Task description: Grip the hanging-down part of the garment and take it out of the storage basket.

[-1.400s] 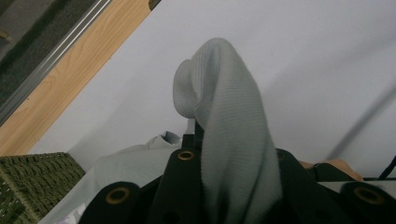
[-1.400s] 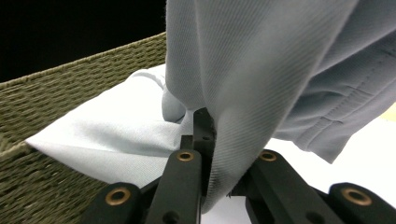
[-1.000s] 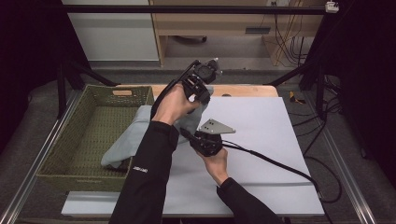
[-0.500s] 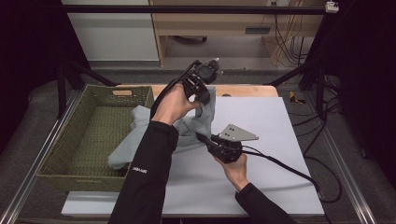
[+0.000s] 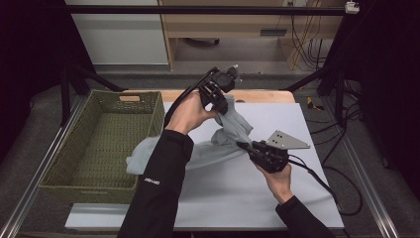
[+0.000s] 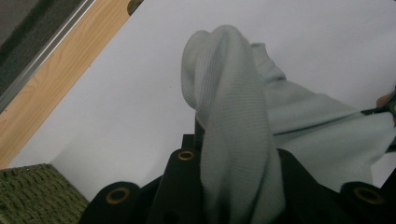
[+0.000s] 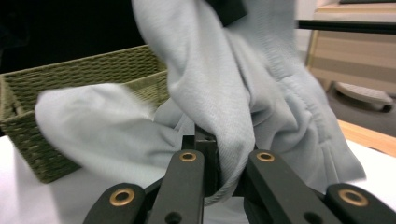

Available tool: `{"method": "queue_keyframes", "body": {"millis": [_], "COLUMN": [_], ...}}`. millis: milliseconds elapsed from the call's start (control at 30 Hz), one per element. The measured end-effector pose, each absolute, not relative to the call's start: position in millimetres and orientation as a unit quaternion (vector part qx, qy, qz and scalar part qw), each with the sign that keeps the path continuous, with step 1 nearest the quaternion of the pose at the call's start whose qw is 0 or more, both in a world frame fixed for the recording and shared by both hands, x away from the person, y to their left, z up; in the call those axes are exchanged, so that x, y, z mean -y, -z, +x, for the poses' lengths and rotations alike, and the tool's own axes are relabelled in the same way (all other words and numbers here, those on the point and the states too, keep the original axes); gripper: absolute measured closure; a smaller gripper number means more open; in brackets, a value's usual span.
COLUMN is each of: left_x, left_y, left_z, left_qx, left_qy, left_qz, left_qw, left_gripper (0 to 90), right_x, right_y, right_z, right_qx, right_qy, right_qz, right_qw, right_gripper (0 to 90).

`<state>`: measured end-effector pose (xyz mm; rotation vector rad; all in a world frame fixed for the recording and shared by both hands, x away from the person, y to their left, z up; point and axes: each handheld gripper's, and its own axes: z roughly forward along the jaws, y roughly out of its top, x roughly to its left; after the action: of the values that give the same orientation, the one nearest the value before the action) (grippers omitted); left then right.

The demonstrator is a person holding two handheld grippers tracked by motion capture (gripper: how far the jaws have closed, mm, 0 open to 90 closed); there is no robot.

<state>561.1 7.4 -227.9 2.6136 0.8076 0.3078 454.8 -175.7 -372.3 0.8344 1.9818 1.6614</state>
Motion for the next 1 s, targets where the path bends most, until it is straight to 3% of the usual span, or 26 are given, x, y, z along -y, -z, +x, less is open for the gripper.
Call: {"method": "queue_keyframes", "body": {"millis": [733,833,1000], "left_x": [-5.0,-8.4,-12.5], "left_y": [230.0,231.5,236.9], "left_z": [556.5,556.7,557.5], "left_qx": [-0.279,-0.285,-0.288], "left_qy": [-0.112,-0.114,-0.113], "left_qz": [0.931,0.93,0.93], "left_qw": [0.205,0.201,0.199], "left_gripper": [81.6,81.7,81.7], "right_x": [188.2,187.7,192.7], "right_y": [368.5,375.6,382.2], "right_z": [455.8,452.9,445.9], "right_qx": [-0.705,-0.702,-0.696], "right_qy": [-0.583,-0.586,-0.599], "right_qz": [0.31,0.314,0.302], "right_qw": [0.26,0.256,0.257], "right_gripper": [84.3,72.7,40.8]}}
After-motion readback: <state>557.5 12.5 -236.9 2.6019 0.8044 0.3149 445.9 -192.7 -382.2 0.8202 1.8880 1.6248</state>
